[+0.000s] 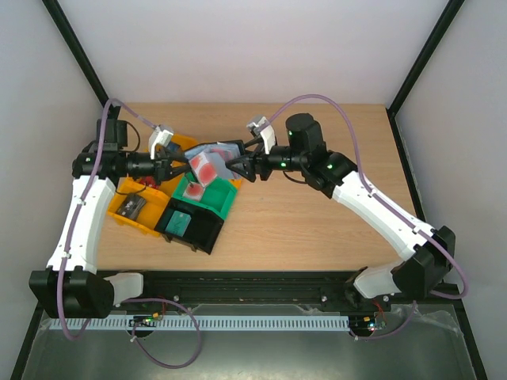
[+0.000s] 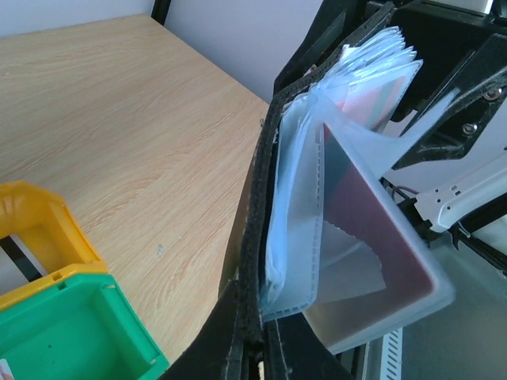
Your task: Take the credit cards out of the card holder
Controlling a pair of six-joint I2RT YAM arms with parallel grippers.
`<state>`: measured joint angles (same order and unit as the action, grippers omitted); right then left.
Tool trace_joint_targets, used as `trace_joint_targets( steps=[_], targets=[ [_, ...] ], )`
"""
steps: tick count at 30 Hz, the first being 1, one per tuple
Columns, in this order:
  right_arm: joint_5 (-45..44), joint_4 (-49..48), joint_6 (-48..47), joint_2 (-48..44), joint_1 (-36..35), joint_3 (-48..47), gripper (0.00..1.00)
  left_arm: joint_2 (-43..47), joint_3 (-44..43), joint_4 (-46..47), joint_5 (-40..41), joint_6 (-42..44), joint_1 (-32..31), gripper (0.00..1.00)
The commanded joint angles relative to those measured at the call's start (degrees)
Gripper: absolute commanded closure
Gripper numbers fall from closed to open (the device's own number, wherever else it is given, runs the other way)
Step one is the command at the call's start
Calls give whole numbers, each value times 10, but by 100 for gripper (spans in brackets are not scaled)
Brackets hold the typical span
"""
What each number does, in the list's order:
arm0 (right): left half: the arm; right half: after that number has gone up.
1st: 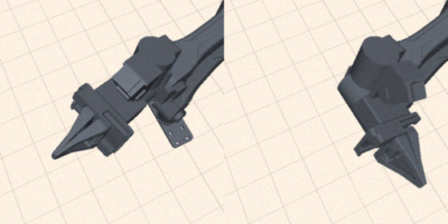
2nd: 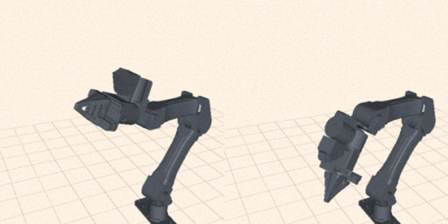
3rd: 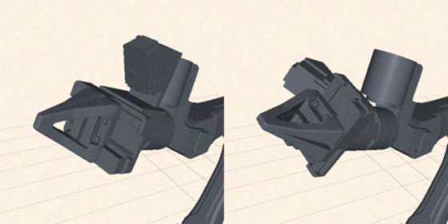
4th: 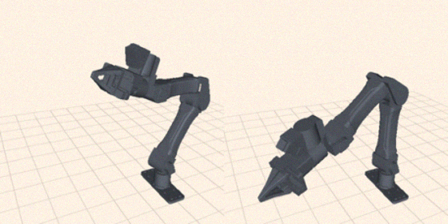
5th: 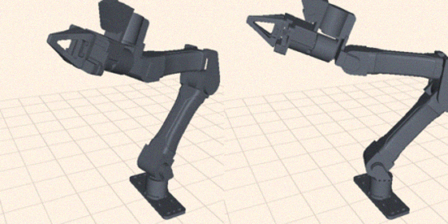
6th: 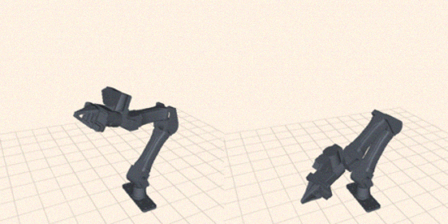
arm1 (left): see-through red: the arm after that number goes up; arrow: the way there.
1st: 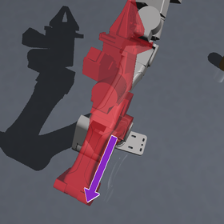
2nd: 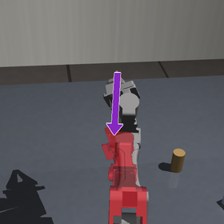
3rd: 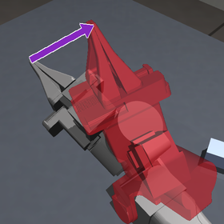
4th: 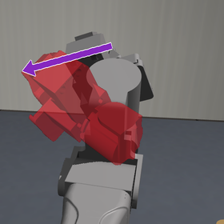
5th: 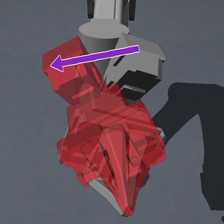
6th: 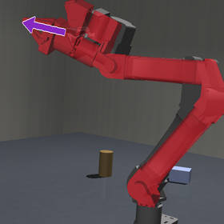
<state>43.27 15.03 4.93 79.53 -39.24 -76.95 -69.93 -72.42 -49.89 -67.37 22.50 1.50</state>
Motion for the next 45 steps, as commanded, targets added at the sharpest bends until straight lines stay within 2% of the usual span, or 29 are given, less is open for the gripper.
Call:
trace_joint_targets(
  steps=[1, 11, 20, 21, 24, 25, 29, 35, 37, 39, 42, 45],
  targets=[
    [-26, -54, 42, 12, -13, 11, 29, -1, -2, 52, 10, -59, -16, 98],
    [-52, -96, 79, 26, -17, 24, 33, 1, 1, 49, 1, -59, -18, 98],
    [-24, -107, 87, 38, -17, 25, 94, 2, 8, 48, 2, -52, -18, 98],
    [-18, -106, 88, 40, -17, 23, 98, 2, 9, 47, 3, -51, -17, 98],
    [-5, -109, 89, 39, -16, 22, 98, 2, 8, 49, 10, -48, -11, 97],
    [-3, -111, 91, 38, -15, 22, 98, 3, 7, 48, 10, -46, -7, 90],
    [13, -119, 106, 33, 1, 27, 98, 10, -1, 12, 6, 2, 15, 51],
    [36, -140, 119, 21, 11, 35, 98, 20, -16, -118, -54, 175, 33, 9],
    [46, -147, 123, 16, 11, 37, 98, 20, -18, -129, -76, 187, 33, 1],
    [71, -161, 129, 11, 11, 43, 98, 20, -16, -98, -86, 158, 33, 1],
    [97, -190, 143, 2, 10, 54, 98, 21, 12, 17, -69, 23, 28, 1],
    [98, -196, 146, 3, 8, 54, 98, 22, 42, 117, -12, -106, 10, 0]
  ],
)
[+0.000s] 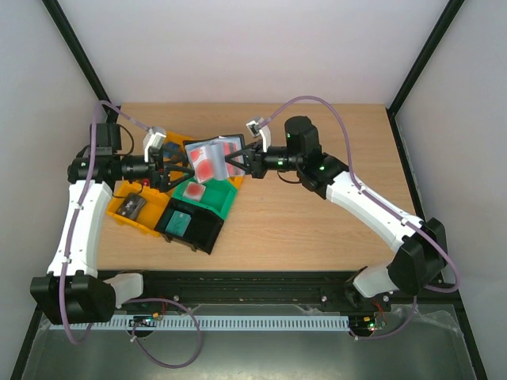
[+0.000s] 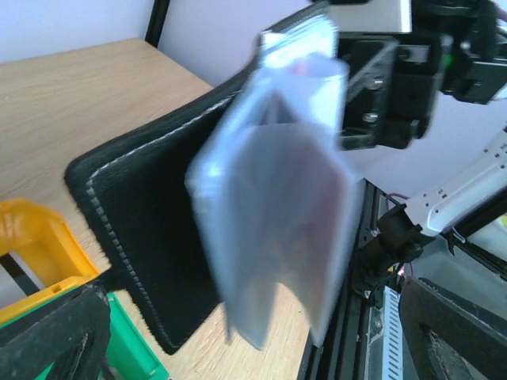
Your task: Take the credit cards out of the card holder
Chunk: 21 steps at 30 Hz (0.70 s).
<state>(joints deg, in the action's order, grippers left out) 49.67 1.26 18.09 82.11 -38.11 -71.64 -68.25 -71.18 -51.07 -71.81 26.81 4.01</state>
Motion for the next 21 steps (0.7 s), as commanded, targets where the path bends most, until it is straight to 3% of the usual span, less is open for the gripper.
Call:
trace_joint_targets(
  steps=[1, 5, 8, 9, 11, 13, 14, 16, 19, 21],
  targets=[
    [39, -63, 17, -22, -5, 1, 98, 4, 32, 137, 46, -154, -22, 1],
    [58, -68, 15, -16, -12, -4, 98, 0, 31, 146, 45, -161, -32, 1],
    [80, -75, 11, -16, -12, 0, 98, 0, 30, 138, 29, -149, -34, 13],
    [88, -74, 7, -15, -12, -1, 98, -2, 29, 134, 17, -146, -35, 21],
    [104, -66, 0, -8, -12, -6, 98, -5, 23, 102, -17, -119, -37, 50],
    [111, -52, -9, 3, -12, -16, 98, -3, 6, 39, -39, -55, -36, 88],
    [111, -41, -19, 7, -11, -23, 98, -3, -4, 8, -44, -18, -36, 96],
    [103, -27, -26, 13, -6, -31, 98, -4, -17, -31, -49, 26, -34, 98],
    [36, -25, -4, 9, 13, -30, 75, 5, -13, -8, -20, -16, -27, 98],
    [-19, -27, 11, -5, 29, -20, 61, 9, -5, 47, 83, -95, -27, 98]
  ],
)
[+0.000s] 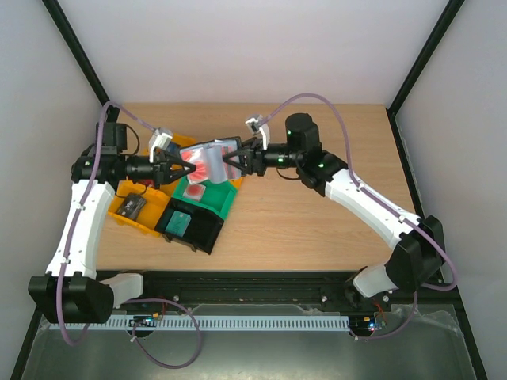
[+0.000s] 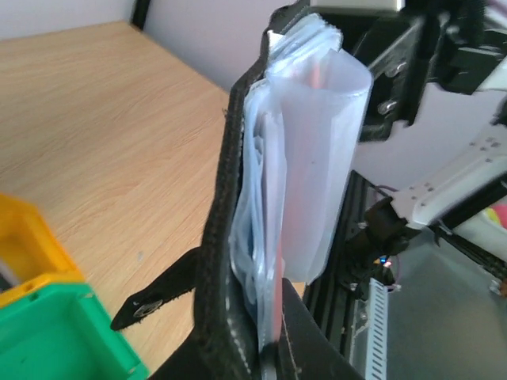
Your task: Take the credit cards out of the card holder
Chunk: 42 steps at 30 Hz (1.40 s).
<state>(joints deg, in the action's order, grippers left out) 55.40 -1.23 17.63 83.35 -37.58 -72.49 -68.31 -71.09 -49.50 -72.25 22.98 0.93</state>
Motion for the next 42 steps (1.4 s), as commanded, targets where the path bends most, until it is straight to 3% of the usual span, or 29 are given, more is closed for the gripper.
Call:
trace_joint_targets(
  steps=[1, 2, 5, 7, 8, 11, 14, 17, 20, 22, 26, 31, 35, 42],
  targets=[
    [-111, -4, 22, -26, 31, -4, 54, 9, -4, 58, 153, -99, 2, 98],
    [-152, 2, 25, -33, 34, -1, 49, 6, -5, 76, 212, -127, -2, 98],
    [-244, 57, 2, -35, 35, -26, 47, -9, -19, 104, 508, -148, -36, 98],
    [-263, 97, -11, -23, 29, -58, 49, -18, -32, 109, 606, -147, -49, 98],
    [-266, 110, -21, -19, 19, -64, 51, -18, -36, 110, 616, -147, -49, 98],
    [-241, 107, -70, -6, -46, -70, 56, -19, -40, 106, 556, -149, -49, 98],
    [-107, 82, -76, 18, -70, -91, 55, -30, -42, 96, 479, -149, -49, 98],
    [-44, -44, -9, 21, -71, -66, 49, -30, -49, 85, 406, -145, -44, 98],
    [22, -237, 149, 55, -70, -40, 50, -39, -60, 78, 337, -149, -39, 98],
    [45, -274, 224, 92, -70, -67, 57, -39, -69, 74, 323, -148, -37, 98],
    [-23, -323, 281, 115, -73, -55, 62, -29, -68, 73, 268, -148, -20, 98],
    [-90, -276, 262, 126, -73, -49, 72, -19, -61, 72, 219, -150, 6, 98],
    [-131, -139, 169, 127, -73, -78, 78, -3, -59, 57, 151, -131, 24, 98],
    [-110, 0, 28, 100, -70, -96, 85, -3, -66, 1, 64, -57, 28, 98]
  ],
)
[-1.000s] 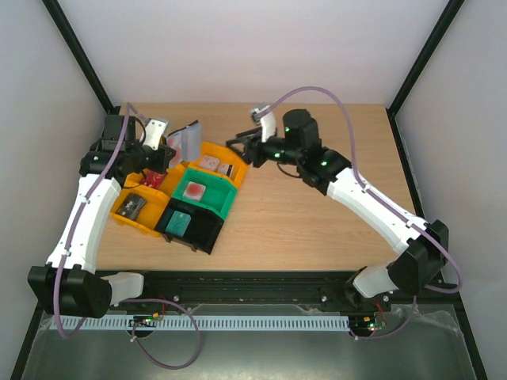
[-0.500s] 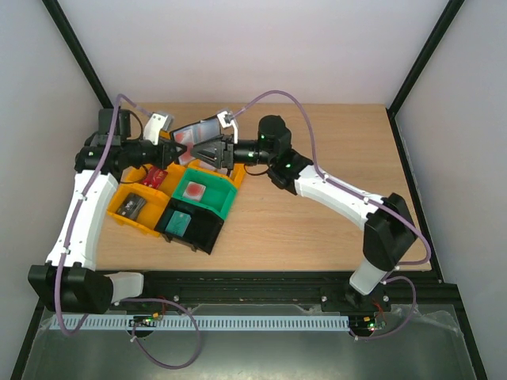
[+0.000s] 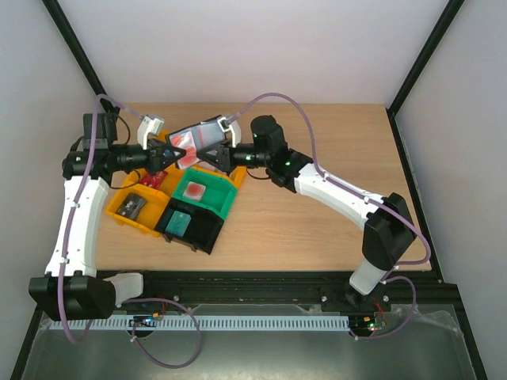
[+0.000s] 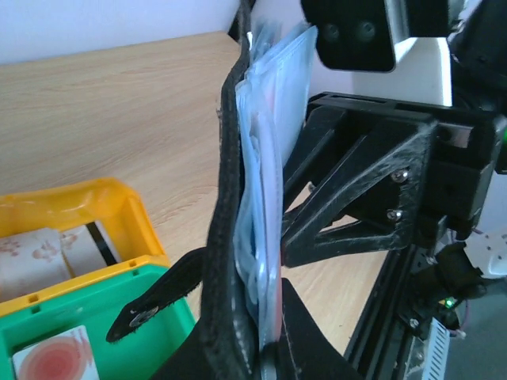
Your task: Take the credit cards out of the card holder
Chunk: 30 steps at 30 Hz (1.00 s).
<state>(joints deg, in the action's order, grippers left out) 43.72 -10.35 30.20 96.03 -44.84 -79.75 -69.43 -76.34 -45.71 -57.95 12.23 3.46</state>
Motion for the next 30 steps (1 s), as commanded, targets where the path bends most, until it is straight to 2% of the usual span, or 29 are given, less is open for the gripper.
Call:
trace_joint_targets(
  steps=[1, 4, 8, 14, 23, 28, 30],
  targets=[
    [15, 100, -108, -31, 3, -23, 85, 8, -14, -44, -82, 60, 2, 98],
    [38, 107, -122, -33, 3, -25, 87, 8, -12, -82, -95, 121, 2, 98],
    [31, 131, -156, -39, 3, -39, 88, 10, -24, -182, -123, 247, 2, 98],
    [135, 72, -156, -54, -3, -21, 85, 9, -39, -275, -143, 383, 2, 98],
    [176, 12, -160, -64, -34, -3, 84, 6, -36, -278, -150, 394, 0, 98],
    [194, 23, -186, -76, -39, 9, 98, 8, -14, -240, -141, 349, 0, 98],
    [194, 29, -199, -84, -39, 14, 98, 8, -14, -220, -134, 326, 0, 98]
  ],
)
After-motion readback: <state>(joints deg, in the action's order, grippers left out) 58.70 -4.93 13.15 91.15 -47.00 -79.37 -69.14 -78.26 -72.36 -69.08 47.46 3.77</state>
